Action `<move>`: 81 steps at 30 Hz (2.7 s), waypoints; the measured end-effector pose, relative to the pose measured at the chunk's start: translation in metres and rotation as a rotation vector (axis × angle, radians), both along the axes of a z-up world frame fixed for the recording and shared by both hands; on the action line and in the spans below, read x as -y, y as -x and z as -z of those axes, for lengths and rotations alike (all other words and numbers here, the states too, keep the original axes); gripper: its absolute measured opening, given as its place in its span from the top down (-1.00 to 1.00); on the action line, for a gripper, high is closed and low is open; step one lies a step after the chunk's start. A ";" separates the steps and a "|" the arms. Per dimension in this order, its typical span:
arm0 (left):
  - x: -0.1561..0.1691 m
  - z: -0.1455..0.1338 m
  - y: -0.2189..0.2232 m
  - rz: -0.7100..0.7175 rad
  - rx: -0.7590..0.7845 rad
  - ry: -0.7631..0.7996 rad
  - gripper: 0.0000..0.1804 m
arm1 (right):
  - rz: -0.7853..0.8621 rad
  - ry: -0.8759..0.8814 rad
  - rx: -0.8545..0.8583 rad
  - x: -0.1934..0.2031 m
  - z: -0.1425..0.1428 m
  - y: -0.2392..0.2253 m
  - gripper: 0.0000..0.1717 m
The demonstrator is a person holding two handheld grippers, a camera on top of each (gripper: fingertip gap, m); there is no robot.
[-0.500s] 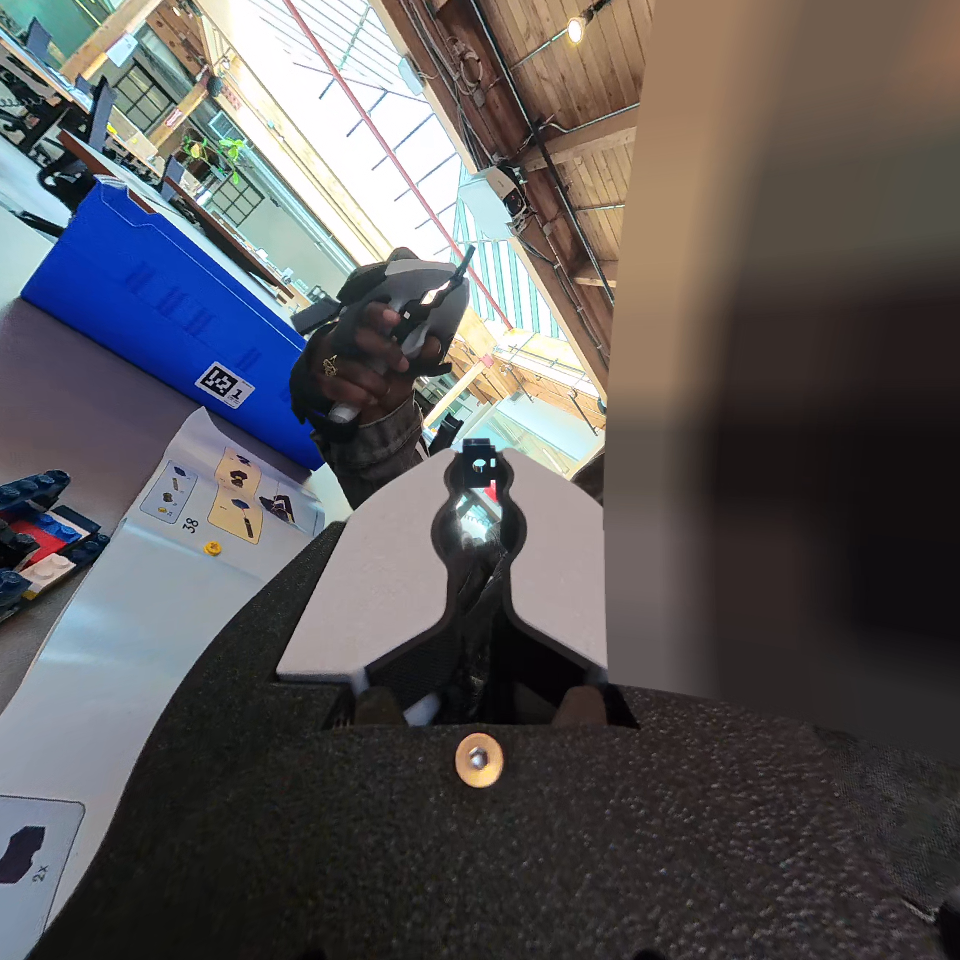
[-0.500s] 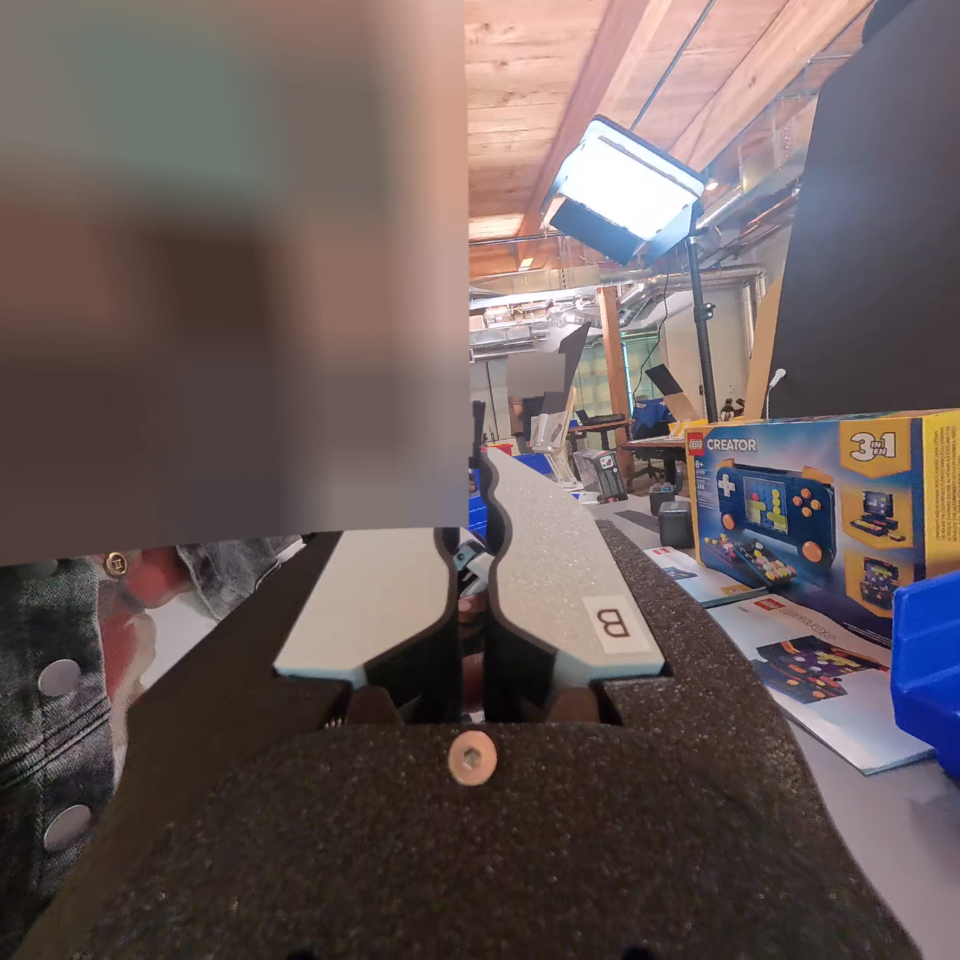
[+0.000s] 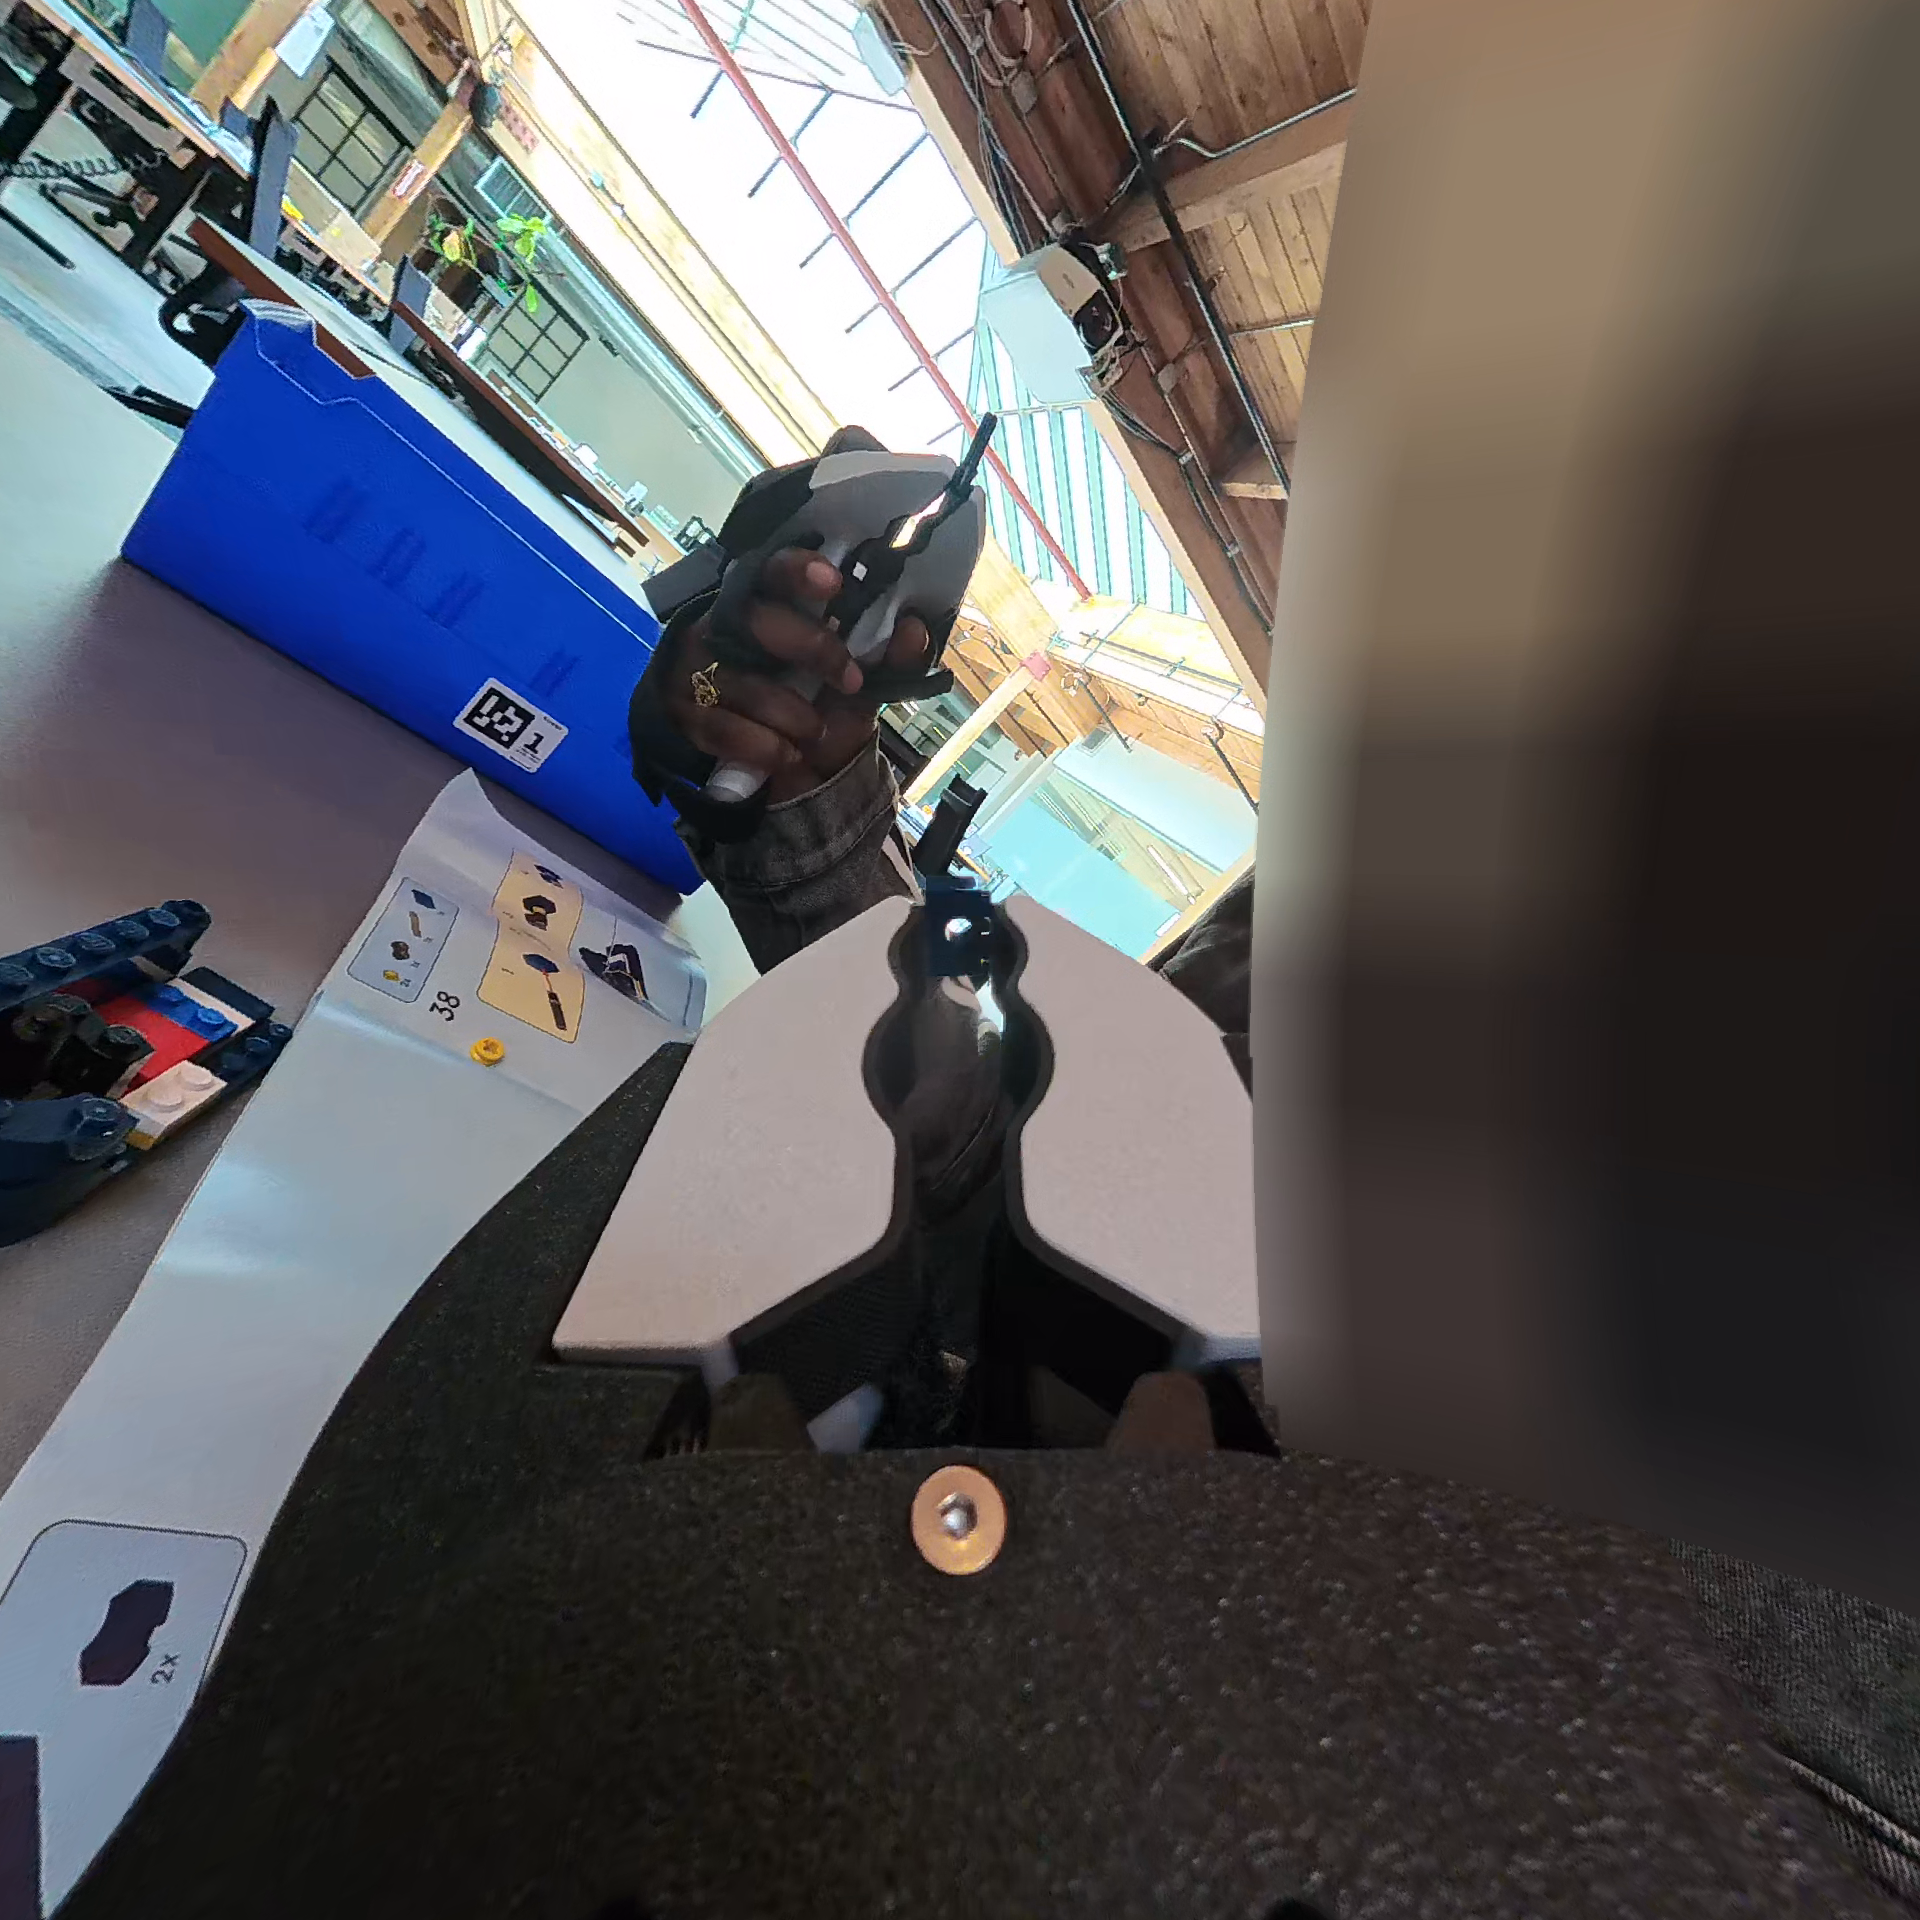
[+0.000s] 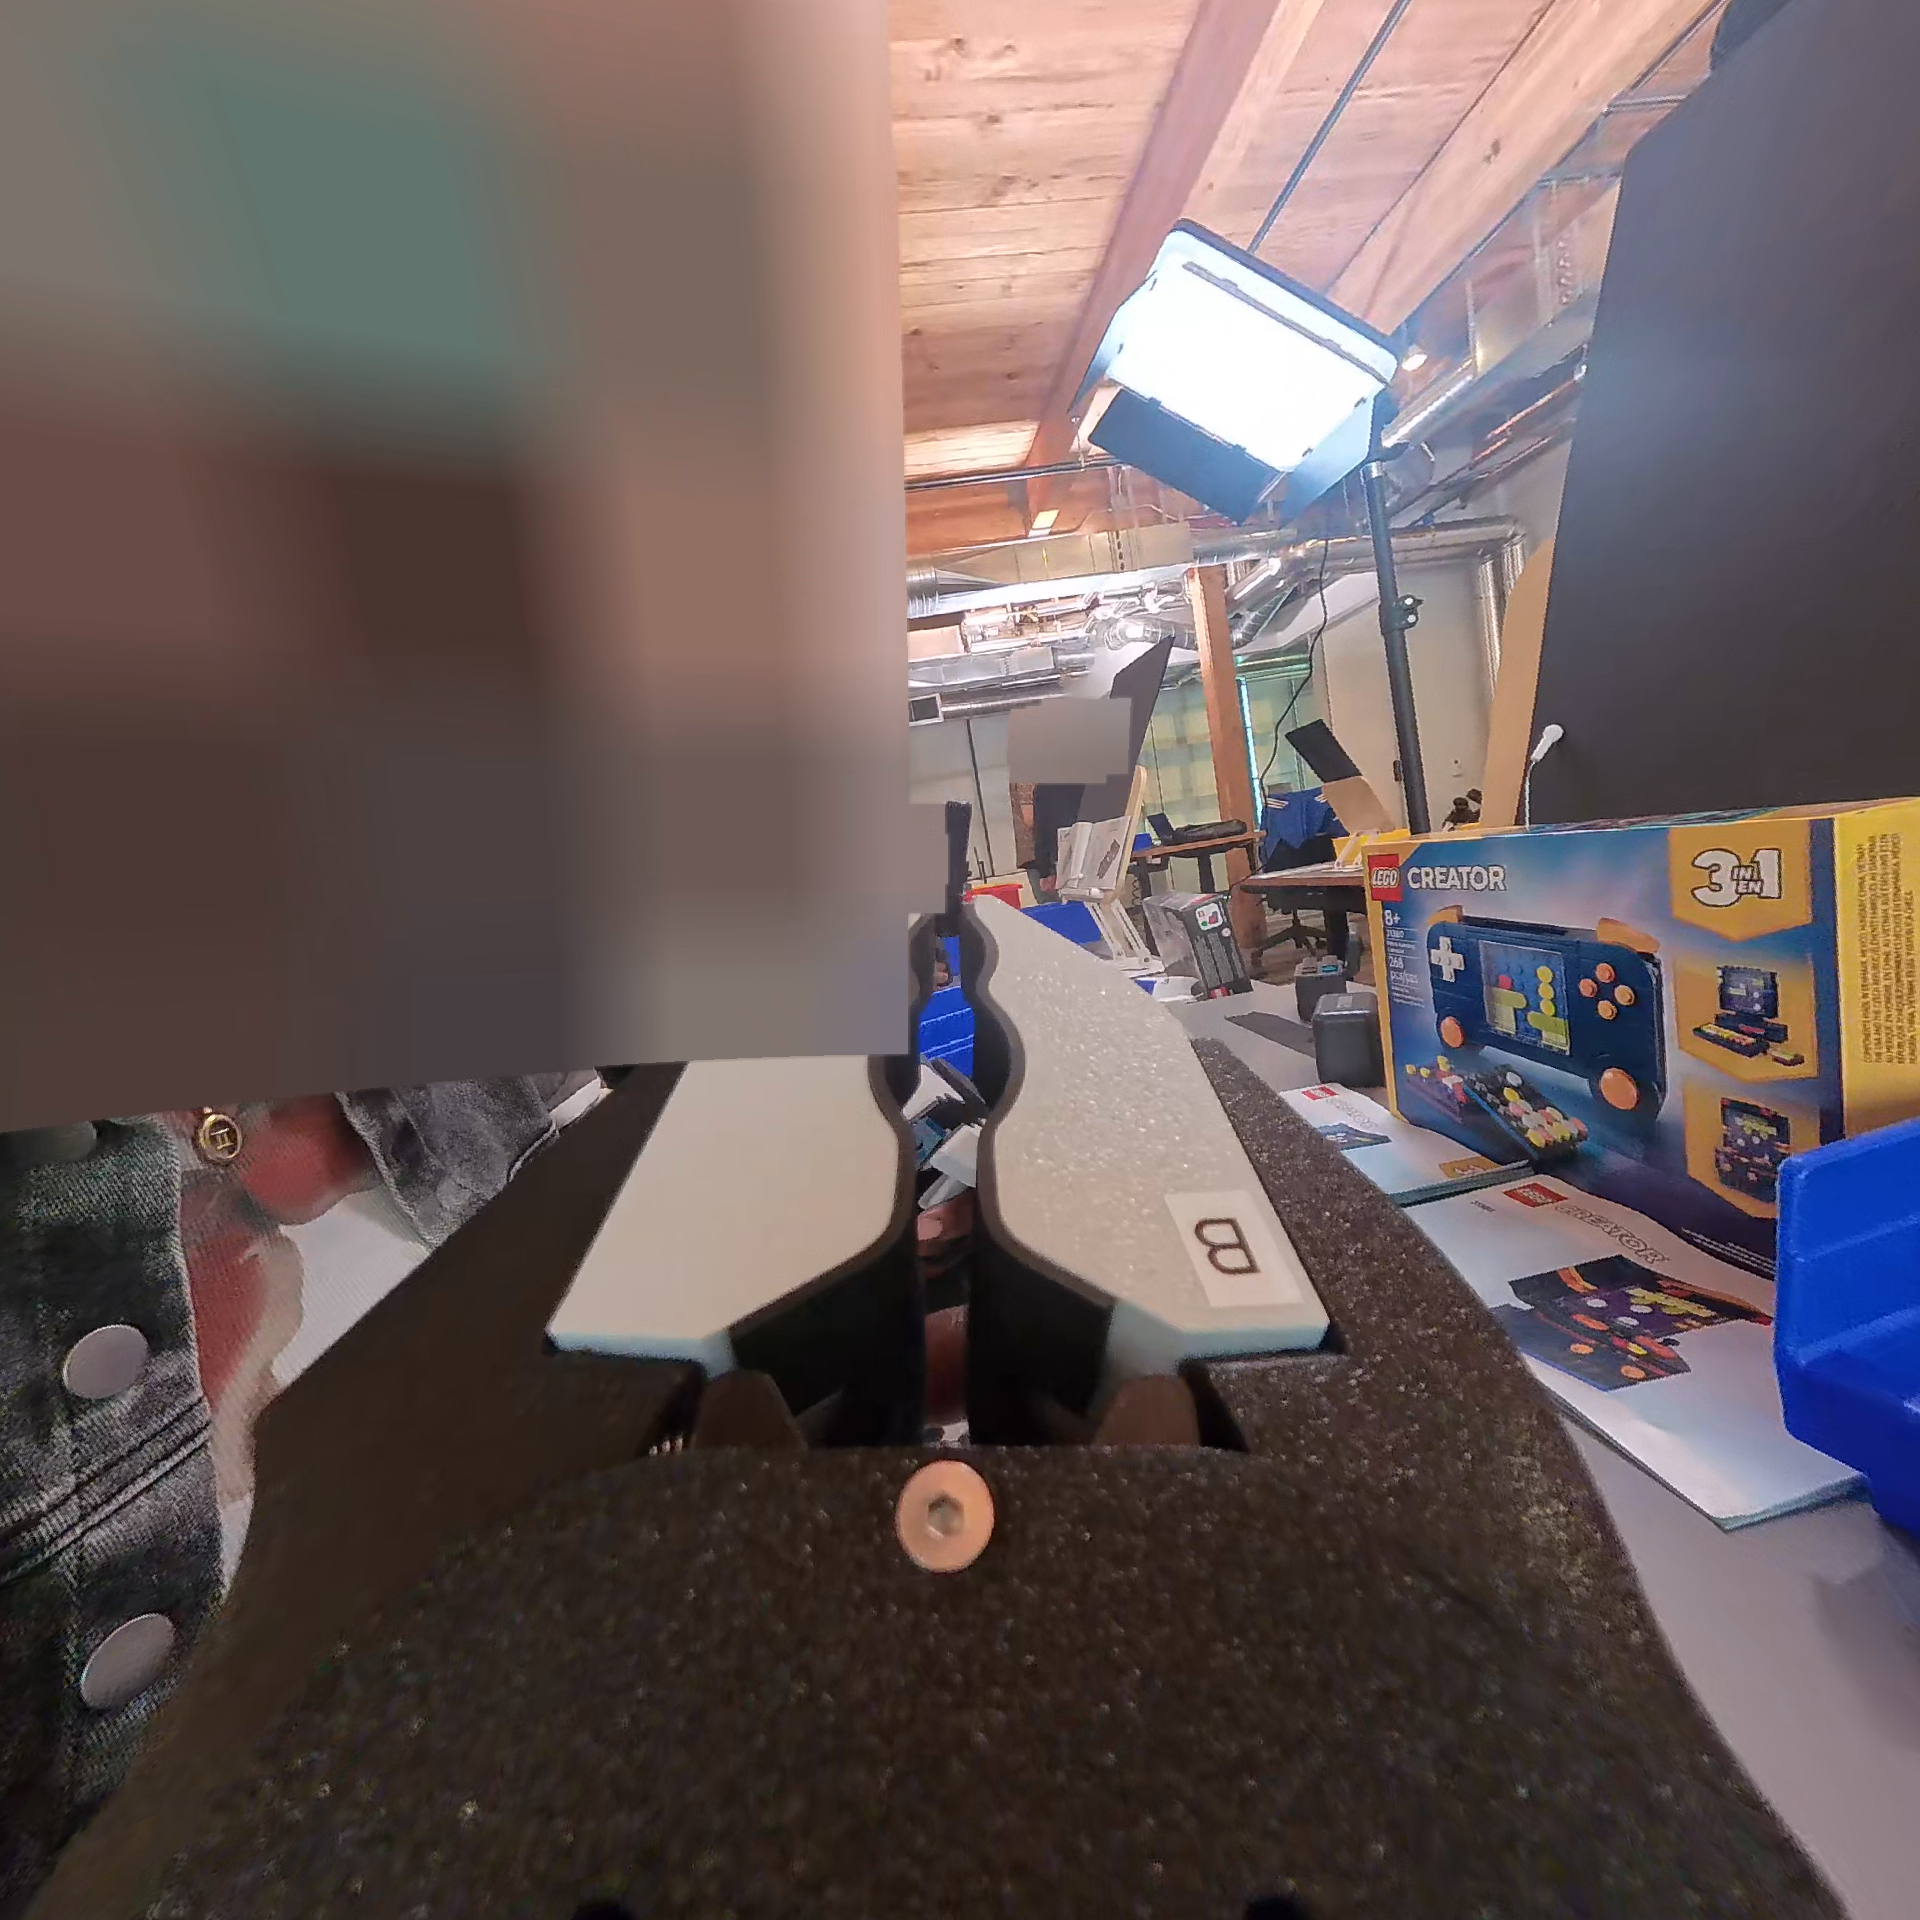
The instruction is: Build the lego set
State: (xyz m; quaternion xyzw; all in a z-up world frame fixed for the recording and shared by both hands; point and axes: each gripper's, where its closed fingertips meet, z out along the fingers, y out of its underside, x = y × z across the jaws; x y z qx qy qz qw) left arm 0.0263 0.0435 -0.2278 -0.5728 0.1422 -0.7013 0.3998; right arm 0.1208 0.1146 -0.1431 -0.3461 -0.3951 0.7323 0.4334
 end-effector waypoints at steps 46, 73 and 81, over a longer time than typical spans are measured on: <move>-0.005 0.008 -0.001 -0.035 -0.059 -0.004 0.88 | -0.002 0.077 0.006 -0.007 0.005 0.007 0.96; -0.021 -0.020 0.032 -0.192 0.172 -0.003 0.88 | -0.088 -0.653 1.383 0.037 0.214 0.018 0.95; -0.019 -0.019 0.029 -0.178 0.163 -0.003 0.88 | -0.060 -0.643 1.331 0.033 0.205 0.018 0.79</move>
